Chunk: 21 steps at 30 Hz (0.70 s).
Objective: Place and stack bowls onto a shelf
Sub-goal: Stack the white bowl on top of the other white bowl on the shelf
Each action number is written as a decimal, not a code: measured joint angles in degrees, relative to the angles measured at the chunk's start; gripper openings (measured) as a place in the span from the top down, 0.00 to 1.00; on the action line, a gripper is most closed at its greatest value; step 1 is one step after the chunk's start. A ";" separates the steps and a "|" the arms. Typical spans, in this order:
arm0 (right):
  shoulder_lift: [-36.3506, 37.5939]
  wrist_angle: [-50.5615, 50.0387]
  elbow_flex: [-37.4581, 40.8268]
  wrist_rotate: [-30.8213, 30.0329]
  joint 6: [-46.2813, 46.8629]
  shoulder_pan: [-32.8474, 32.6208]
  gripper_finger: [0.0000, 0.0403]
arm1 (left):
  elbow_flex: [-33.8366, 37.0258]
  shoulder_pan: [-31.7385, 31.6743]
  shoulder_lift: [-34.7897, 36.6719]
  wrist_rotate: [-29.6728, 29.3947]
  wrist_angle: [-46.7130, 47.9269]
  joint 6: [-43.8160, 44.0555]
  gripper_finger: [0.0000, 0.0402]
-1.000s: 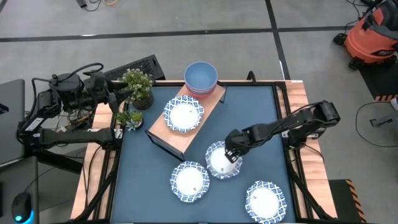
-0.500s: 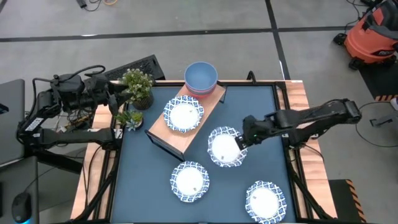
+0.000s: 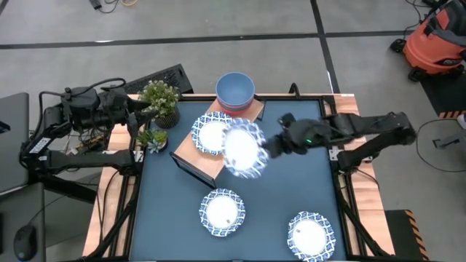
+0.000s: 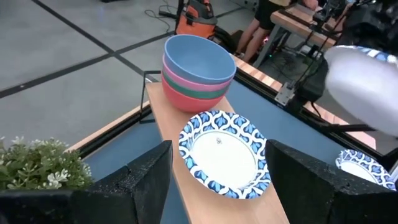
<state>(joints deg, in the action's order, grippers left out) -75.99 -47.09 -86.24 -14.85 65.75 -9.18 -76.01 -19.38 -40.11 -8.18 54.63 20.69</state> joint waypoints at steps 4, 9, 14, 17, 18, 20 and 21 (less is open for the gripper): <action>-8.35 -0.50 -8.66 -0.07 -8.36 5.04 0.94 | 0.00 0.00 -0.01 -0.03 -0.08 -0.15 0.39; -16.85 -0.86 -14.42 1.80 -12.30 10.75 0.94 | 0.00 0.00 0.00 0.30 -0.07 0.00 0.39; -22.73 -4.00 -15.05 5.89 -12.51 14.05 0.94 | 0.00 0.00 -0.01 0.34 -0.07 0.81 0.39; -24.49 -5.80 -15.05 5.91 -11.84 15.24 0.94 | 0.00 0.00 -0.01 0.34 -0.07 0.82 0.39; -24.64 -5.39 -15.07 5.96 -11.84 15.67 0.94 | 0.00 0.00 -0.01 0.33 -0.07 0.82 0.39; -24.81 -5.86 -15.07 6.02 -11.82 16.44 0.94 | 0.00 0.00 -0.01 0.32 -0.07 0.81 0.39; -25.21 -4.93 -15.10 6.26 -11.82 16.68 0.94 | 0.00 0.00 -0.01 0.32 -0.07 0.81 0.39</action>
<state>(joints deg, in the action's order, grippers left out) -101.19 -52.01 -101.35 -8.59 53.93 7.50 -76.01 -19.38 -40.12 -7.86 54.57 21.50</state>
